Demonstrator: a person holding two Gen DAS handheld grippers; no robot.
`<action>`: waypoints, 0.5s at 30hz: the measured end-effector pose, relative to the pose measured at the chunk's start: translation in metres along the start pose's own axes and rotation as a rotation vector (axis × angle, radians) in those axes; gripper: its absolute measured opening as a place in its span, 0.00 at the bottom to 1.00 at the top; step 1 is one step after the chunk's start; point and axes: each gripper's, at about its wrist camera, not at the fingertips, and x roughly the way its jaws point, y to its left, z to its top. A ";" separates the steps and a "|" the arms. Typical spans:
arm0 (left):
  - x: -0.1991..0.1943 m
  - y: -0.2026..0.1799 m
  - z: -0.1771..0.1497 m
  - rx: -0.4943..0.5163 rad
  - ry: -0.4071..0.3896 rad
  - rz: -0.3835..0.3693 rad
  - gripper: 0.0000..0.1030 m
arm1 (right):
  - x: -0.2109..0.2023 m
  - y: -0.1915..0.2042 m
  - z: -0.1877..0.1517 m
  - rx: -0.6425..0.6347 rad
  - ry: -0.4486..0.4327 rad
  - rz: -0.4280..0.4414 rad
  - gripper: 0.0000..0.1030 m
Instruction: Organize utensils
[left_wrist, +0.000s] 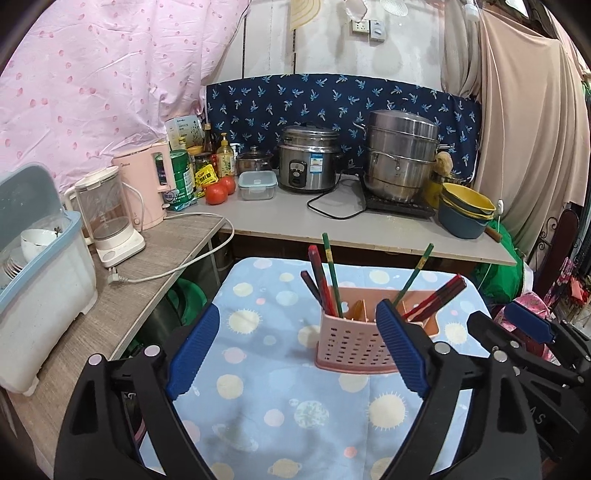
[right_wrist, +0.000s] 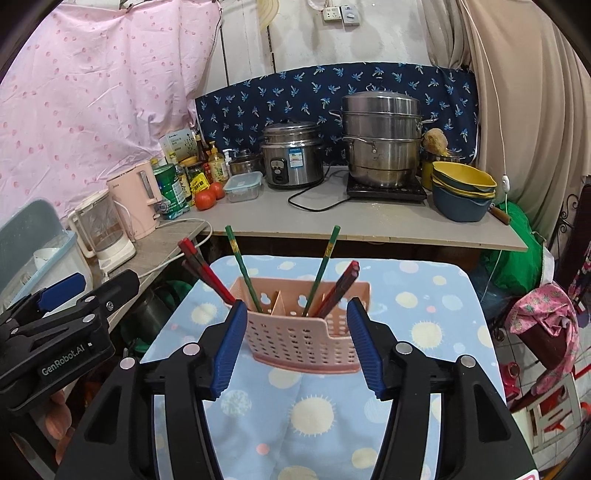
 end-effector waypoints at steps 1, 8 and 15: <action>-0.001 0.000 -0.003 0.002 0.004 0.000 0.80 | -0.002 0.000 -0.003 0.000 0.002 -0.003 0.55; -0.007 0.003 -0.021 -0.002 0.034 0.008 0.84 | -0.013 0.004 -0.020 -0.027 -0.004 -0.039 0.65; -0.010 0.005 -0.034 -0.006 0.052 0.011 0.85 | -0.018 -0.001 -0.033 -0.022 0.012 -0.056 0.73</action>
